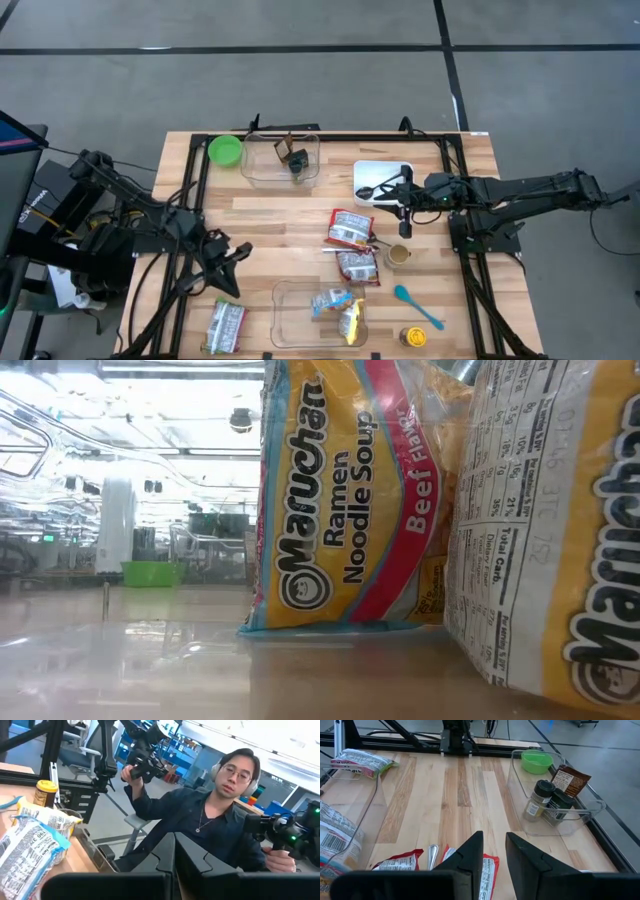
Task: Pick & Place Food Item
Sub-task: Put the green noodle pack into the bottom transparent bin
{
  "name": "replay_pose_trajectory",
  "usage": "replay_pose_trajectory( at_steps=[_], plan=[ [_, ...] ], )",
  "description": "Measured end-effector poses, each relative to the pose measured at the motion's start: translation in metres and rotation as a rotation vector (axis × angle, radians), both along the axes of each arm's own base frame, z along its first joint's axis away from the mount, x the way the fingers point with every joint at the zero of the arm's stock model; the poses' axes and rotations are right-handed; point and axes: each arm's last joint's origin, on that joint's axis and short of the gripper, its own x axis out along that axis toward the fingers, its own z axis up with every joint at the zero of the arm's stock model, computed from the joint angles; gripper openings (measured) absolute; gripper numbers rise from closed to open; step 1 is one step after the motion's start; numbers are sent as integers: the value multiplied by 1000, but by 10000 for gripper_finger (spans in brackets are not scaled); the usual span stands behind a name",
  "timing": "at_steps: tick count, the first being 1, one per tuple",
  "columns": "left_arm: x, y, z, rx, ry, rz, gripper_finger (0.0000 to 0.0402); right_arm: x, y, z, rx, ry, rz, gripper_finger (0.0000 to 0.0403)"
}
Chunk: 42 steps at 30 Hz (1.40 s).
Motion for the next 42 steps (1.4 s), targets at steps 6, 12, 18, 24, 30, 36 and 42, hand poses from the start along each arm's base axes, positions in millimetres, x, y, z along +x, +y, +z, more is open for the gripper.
replay_pose_trajectory(
  at_steps=[6,12,18,24,30,36,42],
  plan=[
    [0,0,-6,99,-29,0,1,0,0,0,0,0,0,77],
    [-1,3,-27,288,90,41,1,0,0,0,-18,3,8,77],
    [-5,8,-43,375,274,119,1,1,-1,2,-121,-8,48,77],
    [-10,18,-59,541,407,305,1,2,-4,4,-230,-2,75,77],
    [-14,25,-67,656,472,409,1,1,-8,3,-259,7,63,77],
    [-15,25,-68,663,478,410,1,1,-12,3,-262,12,43,77],
    [-14,25,-68,662,476,409,1,1,-18,3,-256,14,13,77]
  ],
)
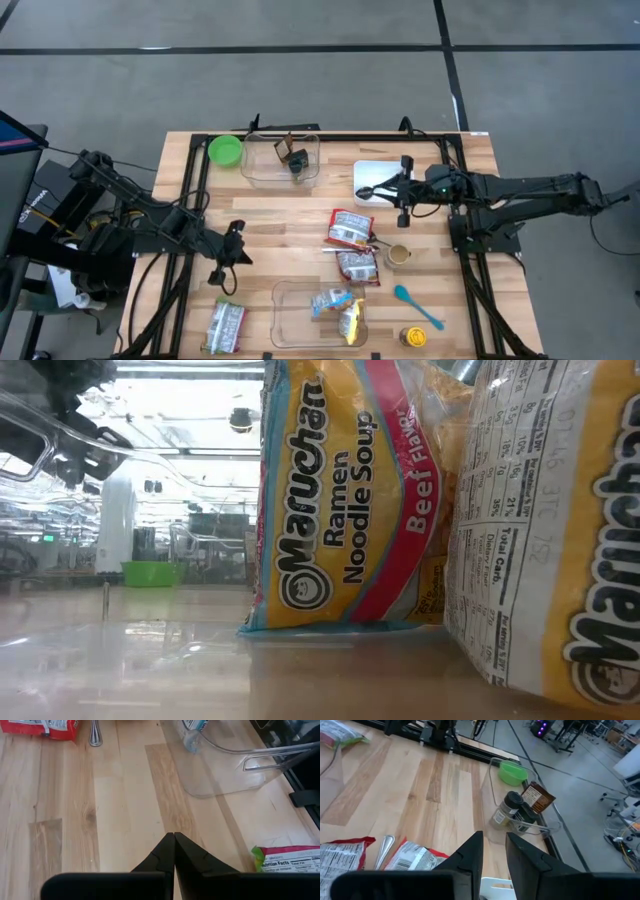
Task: Pick & Place Food Item
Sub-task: Put the green noodle pack into the bottom transparent bin
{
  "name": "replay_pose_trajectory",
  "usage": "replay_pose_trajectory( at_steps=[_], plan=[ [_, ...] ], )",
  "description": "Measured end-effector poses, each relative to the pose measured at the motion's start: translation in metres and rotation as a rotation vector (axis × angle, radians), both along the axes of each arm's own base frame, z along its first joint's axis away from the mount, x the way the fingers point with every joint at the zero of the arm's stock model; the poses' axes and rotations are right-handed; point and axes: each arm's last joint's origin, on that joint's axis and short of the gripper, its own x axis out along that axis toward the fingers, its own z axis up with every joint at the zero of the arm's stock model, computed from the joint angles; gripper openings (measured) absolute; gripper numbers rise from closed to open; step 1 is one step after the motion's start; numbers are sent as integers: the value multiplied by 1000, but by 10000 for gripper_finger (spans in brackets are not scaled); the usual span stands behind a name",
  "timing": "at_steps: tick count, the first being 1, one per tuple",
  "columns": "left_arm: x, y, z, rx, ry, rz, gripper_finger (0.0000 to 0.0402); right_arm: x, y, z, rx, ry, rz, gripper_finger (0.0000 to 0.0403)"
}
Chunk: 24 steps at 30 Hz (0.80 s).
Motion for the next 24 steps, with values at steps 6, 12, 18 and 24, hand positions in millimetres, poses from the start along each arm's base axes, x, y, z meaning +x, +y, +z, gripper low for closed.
replay_pose_trajectory(
  at_steps=[6,12,18,24],
  plan=[
    [3,-1,3,-24,-39,1,1,0,-3,0,44,-11,-34,77],
    [10,-6,14,-96,-164,1,1,-1,-4,-2,64,7,-48,77],
    [17,-10,30,-190,-321,-1,1,-1,-3,-3,77,12,-47,77],
    [19,-11,38,-233,-397,-1,1,-2,-3,-3,99,12,-56,77]
  ],
)
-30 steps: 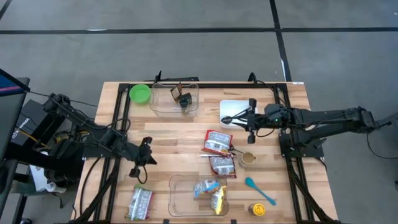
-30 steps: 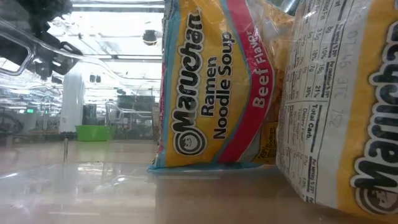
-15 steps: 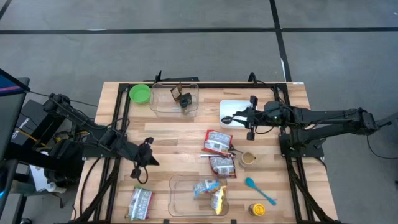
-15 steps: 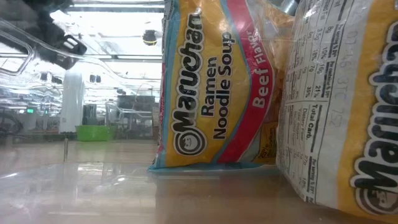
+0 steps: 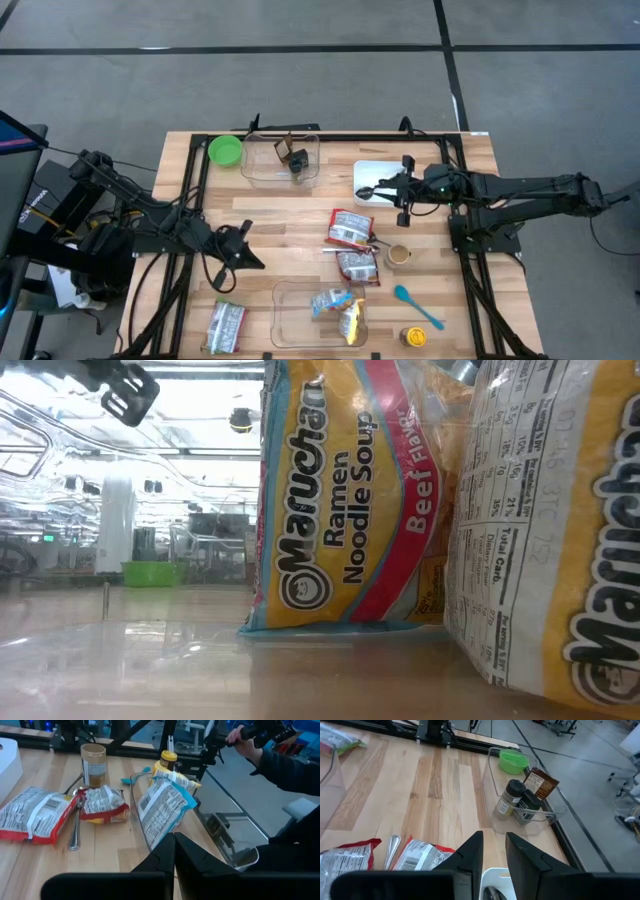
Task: Pick & Place Food Item
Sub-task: Put the green noodle pack into the bottom transparent bin
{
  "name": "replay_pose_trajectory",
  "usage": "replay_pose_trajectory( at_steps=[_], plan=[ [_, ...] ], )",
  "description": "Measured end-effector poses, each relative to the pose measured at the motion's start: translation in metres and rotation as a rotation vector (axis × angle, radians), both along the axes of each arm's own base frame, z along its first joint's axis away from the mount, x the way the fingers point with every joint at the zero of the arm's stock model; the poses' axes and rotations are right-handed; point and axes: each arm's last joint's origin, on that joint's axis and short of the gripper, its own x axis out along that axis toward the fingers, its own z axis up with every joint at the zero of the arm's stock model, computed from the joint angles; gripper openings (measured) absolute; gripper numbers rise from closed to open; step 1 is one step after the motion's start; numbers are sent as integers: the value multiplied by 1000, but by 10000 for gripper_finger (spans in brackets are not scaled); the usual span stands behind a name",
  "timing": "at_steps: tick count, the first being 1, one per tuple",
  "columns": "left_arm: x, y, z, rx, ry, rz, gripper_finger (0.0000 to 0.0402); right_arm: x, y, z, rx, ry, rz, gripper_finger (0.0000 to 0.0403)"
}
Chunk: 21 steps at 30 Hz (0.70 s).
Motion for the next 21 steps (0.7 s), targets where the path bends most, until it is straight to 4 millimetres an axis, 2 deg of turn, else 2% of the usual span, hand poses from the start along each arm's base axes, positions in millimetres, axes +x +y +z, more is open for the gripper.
replay_pose_trajectory(
  at_steps=[8,12,21],
  plan=[
    [0,-1,0,-11,3,-15,1,-1,0,-2,109,-9,-50,77],
    [0,-2,3,-124,15,7,1,-1,0,-2,124,-6,-57,77],
    [-14,-28,0,-151,48,-109,0,-1,0,-2,120,-3,-55,77]
  ],
)
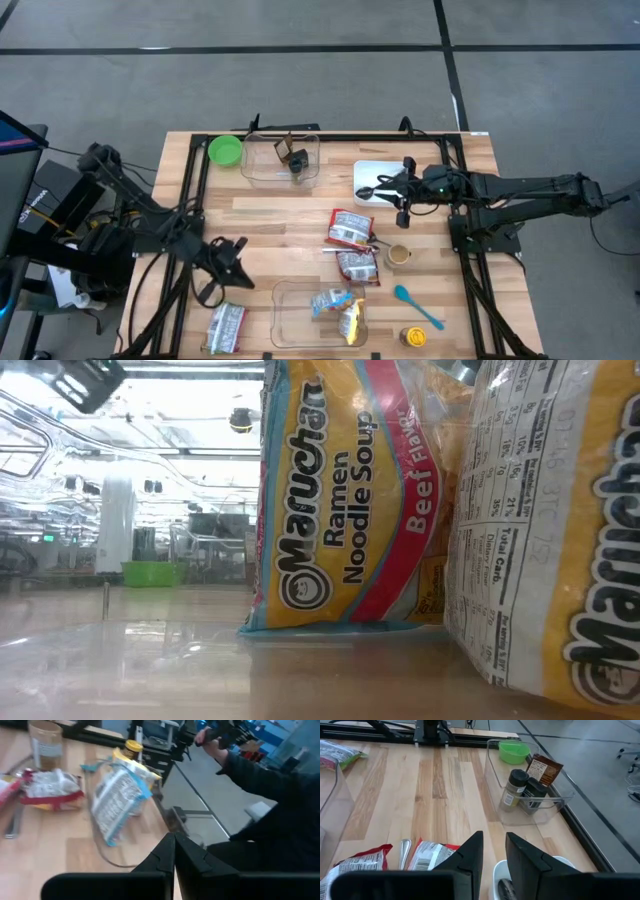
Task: Pick & Place Food Item
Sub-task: Put the green noodle pack into the bottom transparent bin
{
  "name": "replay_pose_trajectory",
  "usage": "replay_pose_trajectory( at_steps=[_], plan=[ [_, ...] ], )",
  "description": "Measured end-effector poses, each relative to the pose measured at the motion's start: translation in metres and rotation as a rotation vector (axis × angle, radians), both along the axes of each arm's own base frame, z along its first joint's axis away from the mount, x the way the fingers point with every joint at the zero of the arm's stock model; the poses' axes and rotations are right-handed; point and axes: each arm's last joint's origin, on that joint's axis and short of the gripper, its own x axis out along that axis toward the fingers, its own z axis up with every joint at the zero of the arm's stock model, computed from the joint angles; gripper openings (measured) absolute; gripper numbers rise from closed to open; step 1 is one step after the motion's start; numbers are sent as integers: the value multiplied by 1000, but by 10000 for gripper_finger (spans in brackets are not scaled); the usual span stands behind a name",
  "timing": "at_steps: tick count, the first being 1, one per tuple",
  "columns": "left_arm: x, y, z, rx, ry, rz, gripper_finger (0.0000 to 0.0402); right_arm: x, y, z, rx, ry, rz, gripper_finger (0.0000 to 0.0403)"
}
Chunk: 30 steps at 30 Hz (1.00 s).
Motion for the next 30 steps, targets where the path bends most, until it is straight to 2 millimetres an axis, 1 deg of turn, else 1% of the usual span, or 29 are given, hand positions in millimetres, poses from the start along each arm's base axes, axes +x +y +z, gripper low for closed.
replay_pose_trajectory(
  at_steps=[3,7,13,16,20,26,30],
  plan=[
    [-2,-9,0,-9,38,-1,0,0,0,0,-13,3,7,77],
    [-3,-21,6,-20,126,7,0,0,0,0,-13,3,6,77],
    [-4,-34,9,-48,360,64,0,0,0,0,-13,3,6,77],
    [-8,-36,5,-43,522,141,0,0,0,0,-13,3,6,77],
    [-13,-34,3,-87,695,277,0,0,0,0,-13,3,6,77],
    [-21,-32,-2,-170,842,392,0,0,0,0,-13,3,6,77],
    [-25,-38,-7,-186,907,414,0,0,0,0,-13,3,6,77]
  ],
)
